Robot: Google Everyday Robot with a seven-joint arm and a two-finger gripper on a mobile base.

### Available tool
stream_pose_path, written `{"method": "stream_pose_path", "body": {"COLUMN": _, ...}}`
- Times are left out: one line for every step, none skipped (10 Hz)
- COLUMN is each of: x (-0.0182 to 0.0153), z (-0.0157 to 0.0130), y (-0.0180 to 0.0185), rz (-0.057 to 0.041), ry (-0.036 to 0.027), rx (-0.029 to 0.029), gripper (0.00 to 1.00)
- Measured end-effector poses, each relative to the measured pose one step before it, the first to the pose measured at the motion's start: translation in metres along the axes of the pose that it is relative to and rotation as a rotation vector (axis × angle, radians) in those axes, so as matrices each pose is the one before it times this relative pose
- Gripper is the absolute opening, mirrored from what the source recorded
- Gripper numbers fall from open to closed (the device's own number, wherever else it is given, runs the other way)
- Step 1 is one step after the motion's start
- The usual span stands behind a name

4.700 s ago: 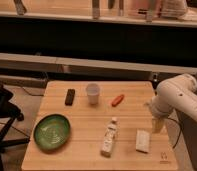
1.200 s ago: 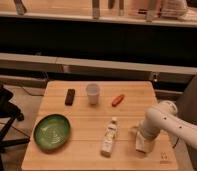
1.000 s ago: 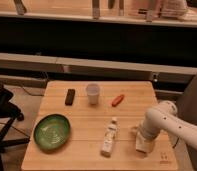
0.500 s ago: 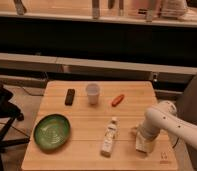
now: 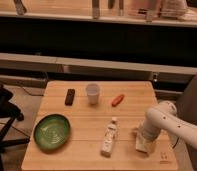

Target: Place the white sponge in the ceramic cup

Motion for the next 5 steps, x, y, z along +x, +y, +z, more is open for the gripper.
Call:
{"method": "stream_pose_path", "body": {"x": -0.00059, "z": 0.00008, "y": -0.00094, "rz": -0.00255, "ry": 0.00055, "rx": -0.00058, "gripper": 0.78}}
{"method": "stream_pose_path", "body": {"x": -0.00075, "z": 0.00101, "y": -0.00058, "rz": -0.00207, "ry": -0.00105, "rx": -0.00101, "gripper": 0.70}}
{"method": "stream_pose_path", "body": {"x": 0.00041, "z": 0.00008, "y": 0.00022, "rz": 0.00007, "ry": 0.00087, "rx": -0.00106, "gripper": 0.60}}
{"method": "stream_pose_path", "body": {"x": 0.00021, "z": 0.00005, "y": 0.00036, "rz": -0.00034, "ry": 0.00017, "rx": -0.00174, "gripper": 0.50}}
{"method": "stream_pose_path", "body": {"x": 0.00056, "z": 0.00015, "y": 0.00066, "rz": -0.00128, "ry": 0.00052, "rx": -0.00302, "gripper": 0.39}}
